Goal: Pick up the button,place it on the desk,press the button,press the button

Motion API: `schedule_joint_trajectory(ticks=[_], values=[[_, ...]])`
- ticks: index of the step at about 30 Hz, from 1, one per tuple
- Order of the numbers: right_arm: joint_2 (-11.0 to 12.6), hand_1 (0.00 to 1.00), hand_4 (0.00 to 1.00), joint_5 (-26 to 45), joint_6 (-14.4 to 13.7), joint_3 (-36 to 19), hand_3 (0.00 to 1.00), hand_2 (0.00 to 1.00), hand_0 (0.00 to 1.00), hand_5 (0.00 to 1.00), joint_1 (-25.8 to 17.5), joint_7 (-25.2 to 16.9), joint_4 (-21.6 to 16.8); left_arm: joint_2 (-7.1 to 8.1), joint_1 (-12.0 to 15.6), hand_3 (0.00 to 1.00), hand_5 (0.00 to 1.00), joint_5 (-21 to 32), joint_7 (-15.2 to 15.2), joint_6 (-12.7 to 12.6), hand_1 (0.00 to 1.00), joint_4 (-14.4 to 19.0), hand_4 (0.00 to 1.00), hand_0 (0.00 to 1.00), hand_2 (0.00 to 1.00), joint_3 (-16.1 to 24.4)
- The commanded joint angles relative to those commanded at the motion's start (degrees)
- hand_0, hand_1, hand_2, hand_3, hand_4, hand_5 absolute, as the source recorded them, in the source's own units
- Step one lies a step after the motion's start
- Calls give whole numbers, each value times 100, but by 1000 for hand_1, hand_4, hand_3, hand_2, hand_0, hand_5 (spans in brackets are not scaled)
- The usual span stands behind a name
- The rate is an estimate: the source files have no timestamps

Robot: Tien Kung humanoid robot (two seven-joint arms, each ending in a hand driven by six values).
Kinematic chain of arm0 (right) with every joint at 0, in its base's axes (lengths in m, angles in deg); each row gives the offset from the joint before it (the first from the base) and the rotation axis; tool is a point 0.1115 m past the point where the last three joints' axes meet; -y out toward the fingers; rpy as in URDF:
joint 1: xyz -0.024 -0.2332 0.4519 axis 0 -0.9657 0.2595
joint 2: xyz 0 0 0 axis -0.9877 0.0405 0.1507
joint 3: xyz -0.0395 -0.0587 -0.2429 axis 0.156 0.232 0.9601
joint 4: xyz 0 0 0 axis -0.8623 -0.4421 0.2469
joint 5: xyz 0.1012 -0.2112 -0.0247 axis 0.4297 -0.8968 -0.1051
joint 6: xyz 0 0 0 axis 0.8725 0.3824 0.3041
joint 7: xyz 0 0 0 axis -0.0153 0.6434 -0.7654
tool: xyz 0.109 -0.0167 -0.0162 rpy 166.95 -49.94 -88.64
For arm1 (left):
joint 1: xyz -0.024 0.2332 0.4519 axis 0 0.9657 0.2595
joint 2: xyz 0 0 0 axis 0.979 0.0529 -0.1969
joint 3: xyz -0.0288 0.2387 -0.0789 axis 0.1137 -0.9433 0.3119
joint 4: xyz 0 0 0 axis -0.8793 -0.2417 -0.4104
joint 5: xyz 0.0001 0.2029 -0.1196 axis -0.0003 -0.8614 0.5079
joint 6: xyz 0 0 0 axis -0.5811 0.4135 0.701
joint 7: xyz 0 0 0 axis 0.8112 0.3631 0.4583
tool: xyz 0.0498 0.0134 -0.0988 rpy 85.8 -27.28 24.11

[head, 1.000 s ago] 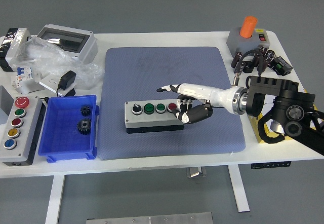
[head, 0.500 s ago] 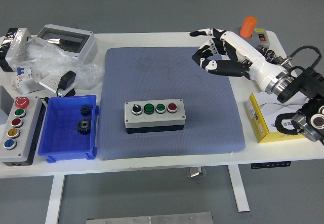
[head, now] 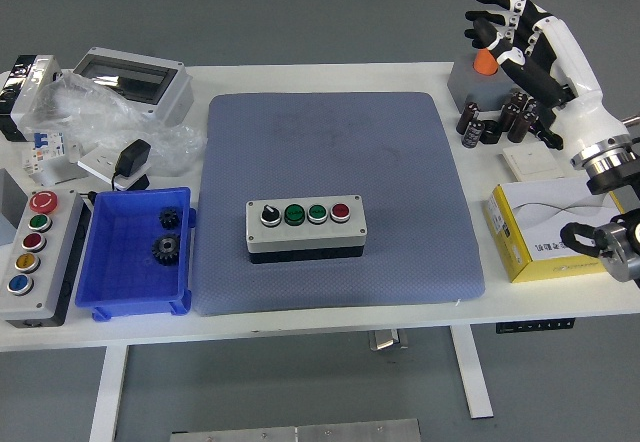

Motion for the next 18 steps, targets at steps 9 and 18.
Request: schedule_joint_trajectory(ticks=[9, 18], values=[[12, 737, 883, -172, 15, -229, 928, 787, 775, 708, -137, 60, -36, 2, -5, 576, 136, -9, 40, -13, 668, 3, 535, 659, 598, -6], [27, 788, 945, -583, 102, -336, 988, 872, 802, 716, -215, 250, -116, 7, -10, 577, 161, -46, 78, -23, 666, 4, 560, 658, 599, 9]])
